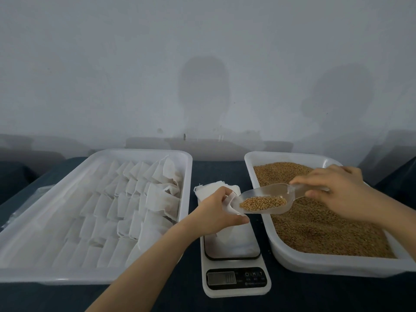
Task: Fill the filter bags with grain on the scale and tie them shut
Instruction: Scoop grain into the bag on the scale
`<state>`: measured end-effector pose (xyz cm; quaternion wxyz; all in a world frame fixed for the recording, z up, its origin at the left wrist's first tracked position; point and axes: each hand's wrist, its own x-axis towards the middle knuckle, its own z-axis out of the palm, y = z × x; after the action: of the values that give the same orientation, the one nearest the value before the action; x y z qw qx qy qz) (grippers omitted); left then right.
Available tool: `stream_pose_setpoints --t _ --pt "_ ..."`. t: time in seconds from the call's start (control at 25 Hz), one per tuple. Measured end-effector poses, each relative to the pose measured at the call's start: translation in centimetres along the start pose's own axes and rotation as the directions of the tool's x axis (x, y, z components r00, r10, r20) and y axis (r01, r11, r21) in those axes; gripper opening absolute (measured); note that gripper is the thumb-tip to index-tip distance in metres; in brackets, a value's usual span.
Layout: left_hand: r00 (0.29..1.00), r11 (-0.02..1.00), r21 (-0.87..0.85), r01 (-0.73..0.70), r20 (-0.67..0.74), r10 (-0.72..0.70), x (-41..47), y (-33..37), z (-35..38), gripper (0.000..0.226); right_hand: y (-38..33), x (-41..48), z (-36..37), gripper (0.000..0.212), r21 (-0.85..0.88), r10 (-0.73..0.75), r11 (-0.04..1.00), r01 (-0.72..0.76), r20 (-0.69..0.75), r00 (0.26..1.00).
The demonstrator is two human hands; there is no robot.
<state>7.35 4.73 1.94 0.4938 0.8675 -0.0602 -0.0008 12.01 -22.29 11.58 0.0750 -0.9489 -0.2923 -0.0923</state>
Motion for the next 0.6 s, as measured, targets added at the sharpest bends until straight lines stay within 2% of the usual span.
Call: stream_pose_setpoints --t 0.16,0.6 --pt "1.000 1.000 0.019 -0.012 0.020 0.011 -0.1 0.2 0.2 0.053 -0.6 0.3 -0.1 0.035 -0.094 -0.002 0.996 0.001 -0.007 1.000" --pt "1.000 0.998 0.053 -0.020 0.021 0.019 -0.2 0.4 0.2 0.058 -2.3 0.9 -0.6 0.034 -0.248 -0.010 0.969 0.002 -0.030 1.000"
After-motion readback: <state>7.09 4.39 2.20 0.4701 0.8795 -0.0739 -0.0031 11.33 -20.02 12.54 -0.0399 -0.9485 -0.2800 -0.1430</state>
